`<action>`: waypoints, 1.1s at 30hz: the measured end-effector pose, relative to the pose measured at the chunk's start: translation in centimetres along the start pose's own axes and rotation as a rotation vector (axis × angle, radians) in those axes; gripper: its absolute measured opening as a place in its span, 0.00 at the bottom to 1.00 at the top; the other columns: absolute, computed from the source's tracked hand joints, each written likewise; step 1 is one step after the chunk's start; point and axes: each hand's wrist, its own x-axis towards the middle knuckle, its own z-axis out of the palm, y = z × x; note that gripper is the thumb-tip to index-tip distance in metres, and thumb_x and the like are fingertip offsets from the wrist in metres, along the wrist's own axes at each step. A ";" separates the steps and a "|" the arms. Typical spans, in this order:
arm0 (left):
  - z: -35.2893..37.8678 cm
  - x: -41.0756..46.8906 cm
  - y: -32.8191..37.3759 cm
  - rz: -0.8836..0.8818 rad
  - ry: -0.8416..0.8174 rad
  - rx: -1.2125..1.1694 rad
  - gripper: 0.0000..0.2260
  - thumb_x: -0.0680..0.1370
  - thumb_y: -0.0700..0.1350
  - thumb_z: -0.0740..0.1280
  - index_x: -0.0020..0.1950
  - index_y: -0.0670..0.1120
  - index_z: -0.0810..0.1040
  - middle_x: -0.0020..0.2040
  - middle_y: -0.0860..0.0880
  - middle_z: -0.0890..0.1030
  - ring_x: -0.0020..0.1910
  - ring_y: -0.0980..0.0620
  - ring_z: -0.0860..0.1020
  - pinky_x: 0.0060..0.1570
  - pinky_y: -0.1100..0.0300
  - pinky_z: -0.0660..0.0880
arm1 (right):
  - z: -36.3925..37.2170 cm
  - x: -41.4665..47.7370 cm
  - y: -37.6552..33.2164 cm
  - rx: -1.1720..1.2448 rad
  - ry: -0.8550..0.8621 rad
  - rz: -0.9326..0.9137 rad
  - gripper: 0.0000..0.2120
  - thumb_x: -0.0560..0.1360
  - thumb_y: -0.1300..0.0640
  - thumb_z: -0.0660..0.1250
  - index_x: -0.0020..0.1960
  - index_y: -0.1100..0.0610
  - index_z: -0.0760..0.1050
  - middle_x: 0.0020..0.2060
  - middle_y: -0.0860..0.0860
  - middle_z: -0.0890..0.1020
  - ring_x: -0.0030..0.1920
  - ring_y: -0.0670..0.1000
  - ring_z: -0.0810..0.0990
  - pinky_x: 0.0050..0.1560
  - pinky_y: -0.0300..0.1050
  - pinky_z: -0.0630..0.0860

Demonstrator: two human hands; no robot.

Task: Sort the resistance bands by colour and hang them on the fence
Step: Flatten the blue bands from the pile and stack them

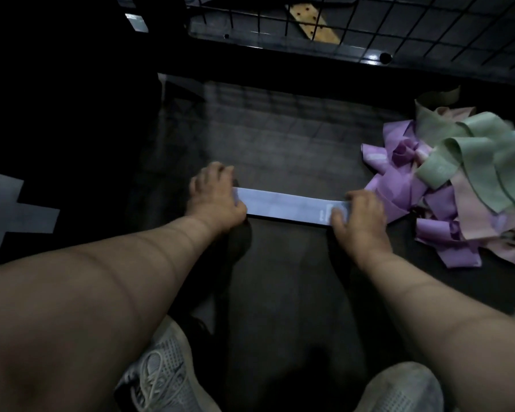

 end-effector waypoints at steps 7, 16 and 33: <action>1.4 0.0 -0.1 -0.661 0.157 -0.725 0.13 0.80 0.40 0.61 0.63 0.40 0.75 0.66 0.39 0.72 0.62 0.39 0.75 0.62 0.53 0.71 | 1.5 -0.3 0.0 0.363 0.016 0.517 0.09 0.79 0.58 0.63 0.56 0.61 0.74 0.60 0.62 0.76 0.60 0.60 0.74 0.62 0.47 0.68; 0.7 -0.7 -0.6 -0.164 0.115 -0.146 0.30 0.74 0.45 0.68 0.75 0.46 0.64 0.74 0.44 0.62 0.73 0.42 0.62 0.73 0.53 0.56 | 0.6 -0.8 0.1 -0.091 0.021 -0.021 0.27 0.72 0.52 0.73 0.67 0.62 0.71 0.65 0.61 0.70 0.65 0.63 0.68 0.68 0.56 0.63; 0.8 0.7 -0.8 0.374 -0.108 0.267 0.29 0.77 0.49 0.65 0.77 0.48 0.61 0.70 0.47 0.68 0.68 0.45 0.68 0.70 0.53 0.60 | 0.5 2.4 -0.8 -0.452 -0.405 -0.415 0.38 0.74 0.49 0.71 0.79 0.56 0.57 0.69 0.56 0.68 0.68 0.58 0.69 0.70 0.49 0.64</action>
